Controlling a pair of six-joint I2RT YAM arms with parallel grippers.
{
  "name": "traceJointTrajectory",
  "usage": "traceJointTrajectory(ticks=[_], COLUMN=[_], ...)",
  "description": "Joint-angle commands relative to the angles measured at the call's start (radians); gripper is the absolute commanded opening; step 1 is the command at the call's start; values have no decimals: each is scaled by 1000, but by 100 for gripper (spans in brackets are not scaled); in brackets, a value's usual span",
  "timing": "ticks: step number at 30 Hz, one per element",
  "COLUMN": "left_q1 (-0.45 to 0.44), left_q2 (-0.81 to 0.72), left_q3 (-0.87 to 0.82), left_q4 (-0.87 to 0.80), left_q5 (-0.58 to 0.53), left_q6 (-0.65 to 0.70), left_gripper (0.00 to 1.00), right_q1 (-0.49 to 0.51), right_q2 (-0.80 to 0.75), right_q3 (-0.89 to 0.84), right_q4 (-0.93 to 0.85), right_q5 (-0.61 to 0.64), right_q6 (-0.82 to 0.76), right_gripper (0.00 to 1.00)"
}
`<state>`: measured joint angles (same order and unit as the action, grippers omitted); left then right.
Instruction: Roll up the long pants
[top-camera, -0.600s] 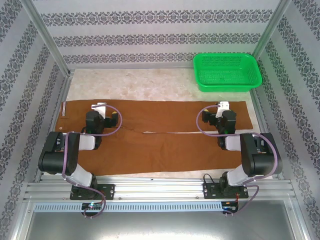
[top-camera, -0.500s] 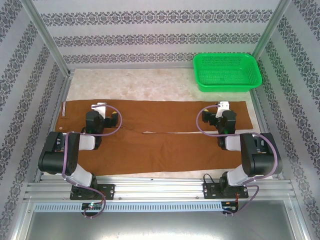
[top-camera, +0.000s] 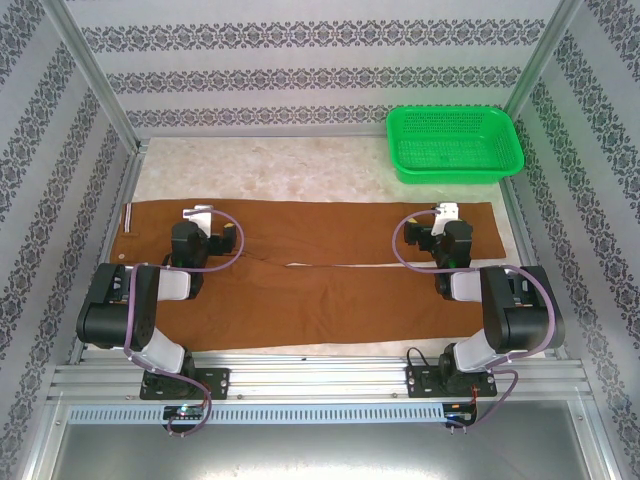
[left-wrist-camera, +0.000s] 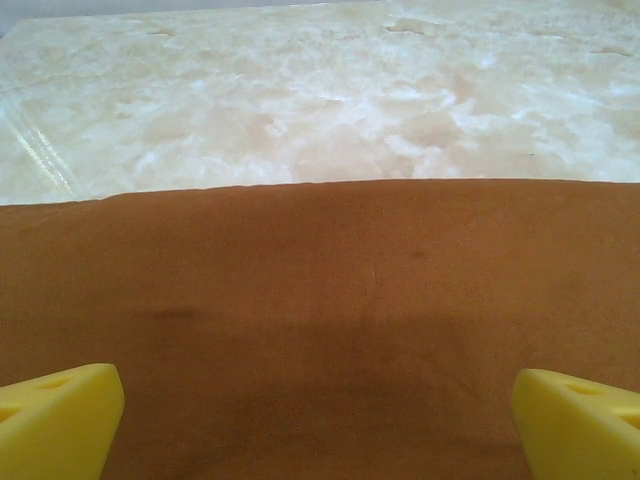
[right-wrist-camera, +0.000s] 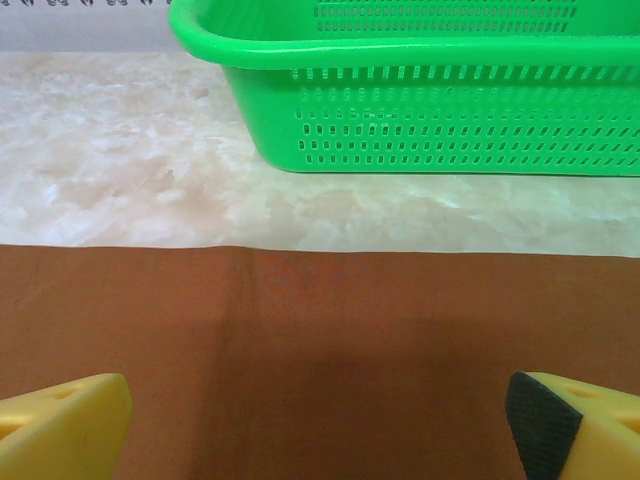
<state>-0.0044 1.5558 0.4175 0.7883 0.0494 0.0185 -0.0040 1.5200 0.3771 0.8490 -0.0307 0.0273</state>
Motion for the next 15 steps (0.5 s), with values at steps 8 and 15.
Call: traceJointTrajectory(ticks=[8, 15], left_q1=[10, 10], left_q2=[-7, -6], left_q3=[18, 19], left_q4=[-9, -9], left_q5=[11, 12], left_q6=[-12, -12], left_gripper=[100, 100], right_q1=[4, 2], right_q2=[-17, -18], right_q3=[16, 19], right_q4=[16, 12], right_q5=[6, 2], right_q6=[3, 6], right_gripper=[98, 98])
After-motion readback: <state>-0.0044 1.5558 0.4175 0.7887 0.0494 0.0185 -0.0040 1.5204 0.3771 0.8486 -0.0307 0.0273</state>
